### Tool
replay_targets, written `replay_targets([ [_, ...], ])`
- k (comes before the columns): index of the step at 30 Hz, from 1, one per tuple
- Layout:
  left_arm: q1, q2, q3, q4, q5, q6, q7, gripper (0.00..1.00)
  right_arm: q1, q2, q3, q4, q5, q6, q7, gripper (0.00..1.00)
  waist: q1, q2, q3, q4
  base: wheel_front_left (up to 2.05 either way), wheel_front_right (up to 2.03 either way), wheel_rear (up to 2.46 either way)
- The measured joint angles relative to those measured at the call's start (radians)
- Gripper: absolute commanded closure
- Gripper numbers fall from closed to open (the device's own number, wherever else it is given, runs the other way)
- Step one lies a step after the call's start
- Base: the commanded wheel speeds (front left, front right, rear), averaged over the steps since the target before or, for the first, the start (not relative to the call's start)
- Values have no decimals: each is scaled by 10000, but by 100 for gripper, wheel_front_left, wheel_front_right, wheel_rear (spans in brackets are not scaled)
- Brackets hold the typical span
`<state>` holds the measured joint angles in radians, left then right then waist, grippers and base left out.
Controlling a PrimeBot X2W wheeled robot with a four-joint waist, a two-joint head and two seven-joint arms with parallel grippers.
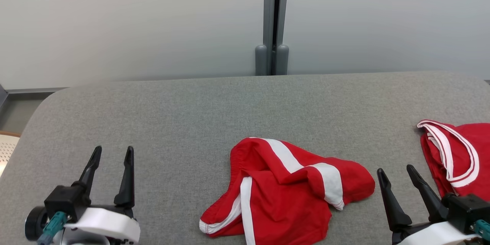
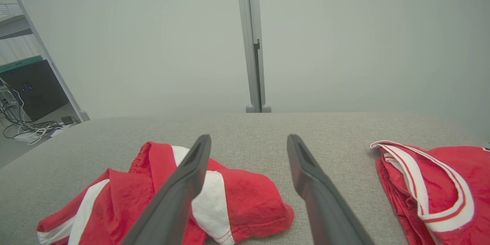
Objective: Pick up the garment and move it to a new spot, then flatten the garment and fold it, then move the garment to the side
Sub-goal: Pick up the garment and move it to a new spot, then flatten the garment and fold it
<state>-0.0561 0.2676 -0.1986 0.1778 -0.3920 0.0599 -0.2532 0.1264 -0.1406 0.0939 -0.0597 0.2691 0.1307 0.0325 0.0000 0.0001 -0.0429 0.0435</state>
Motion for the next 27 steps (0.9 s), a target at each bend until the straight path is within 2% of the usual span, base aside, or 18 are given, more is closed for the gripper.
replay_targets([
  [6, 816, 125, -127, -617, -155, -42, 408, 0, 284, -29, -77, -155, 0, 0, 6, 0, 0, 0, -265, 0, 0, 0, 0],
  [27, 1966, 293, -416, -1791, -161, 430, 1122, 0, 1188, 38, -431, -491, -151, 0, 224, 0, 0, 0, -805, -27, 0, 0, 0],
])
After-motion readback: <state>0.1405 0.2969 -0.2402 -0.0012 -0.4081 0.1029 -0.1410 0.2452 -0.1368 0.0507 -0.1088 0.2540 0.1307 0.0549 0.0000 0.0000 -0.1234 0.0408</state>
